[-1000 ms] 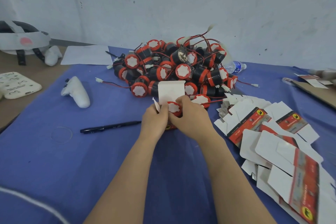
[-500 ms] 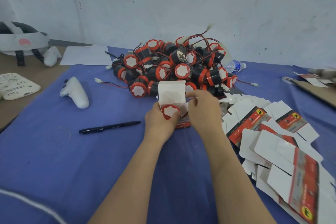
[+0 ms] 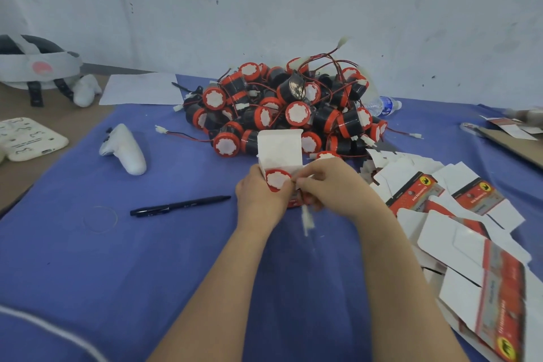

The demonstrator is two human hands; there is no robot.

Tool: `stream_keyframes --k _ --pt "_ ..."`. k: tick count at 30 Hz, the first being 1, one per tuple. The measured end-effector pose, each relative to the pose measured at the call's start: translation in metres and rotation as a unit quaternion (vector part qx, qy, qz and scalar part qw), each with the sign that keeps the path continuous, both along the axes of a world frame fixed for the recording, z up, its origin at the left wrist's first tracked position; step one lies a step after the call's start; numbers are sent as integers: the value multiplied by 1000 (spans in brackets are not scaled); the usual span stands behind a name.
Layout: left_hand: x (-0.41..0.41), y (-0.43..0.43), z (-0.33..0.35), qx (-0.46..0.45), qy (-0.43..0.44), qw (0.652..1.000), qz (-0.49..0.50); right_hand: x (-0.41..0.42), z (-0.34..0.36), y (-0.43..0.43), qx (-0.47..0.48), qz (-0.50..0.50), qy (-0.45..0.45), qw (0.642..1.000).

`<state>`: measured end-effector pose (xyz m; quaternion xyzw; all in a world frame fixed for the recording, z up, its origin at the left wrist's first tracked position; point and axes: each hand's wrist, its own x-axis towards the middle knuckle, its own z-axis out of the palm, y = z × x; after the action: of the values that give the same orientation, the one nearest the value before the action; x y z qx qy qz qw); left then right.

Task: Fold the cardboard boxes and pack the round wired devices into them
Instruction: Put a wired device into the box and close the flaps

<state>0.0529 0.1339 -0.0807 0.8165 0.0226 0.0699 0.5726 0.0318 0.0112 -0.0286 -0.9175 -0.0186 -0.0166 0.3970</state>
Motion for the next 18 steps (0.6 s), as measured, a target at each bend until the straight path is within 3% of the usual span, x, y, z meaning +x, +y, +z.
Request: stream_keyframes --k 4,6,11,15,18 --pt "0 2 1 -19 6 1000 4 -3 -2 -13 185 67 59 979" --pt "0 2 1 -14 2 1000 7 -5 -3 -16 192 86 57 976" --pt "1 2 0 -25 -3 1000 8 0 -7 -8 36 54 -21 998" --pt "2 2 -1 -21 -7 1000 9 2 -3 -6 -126 47 -97 986" --pt "2 3 -2 -17 -6 1000 6 1 -2 -7 -155 65 -100 981"
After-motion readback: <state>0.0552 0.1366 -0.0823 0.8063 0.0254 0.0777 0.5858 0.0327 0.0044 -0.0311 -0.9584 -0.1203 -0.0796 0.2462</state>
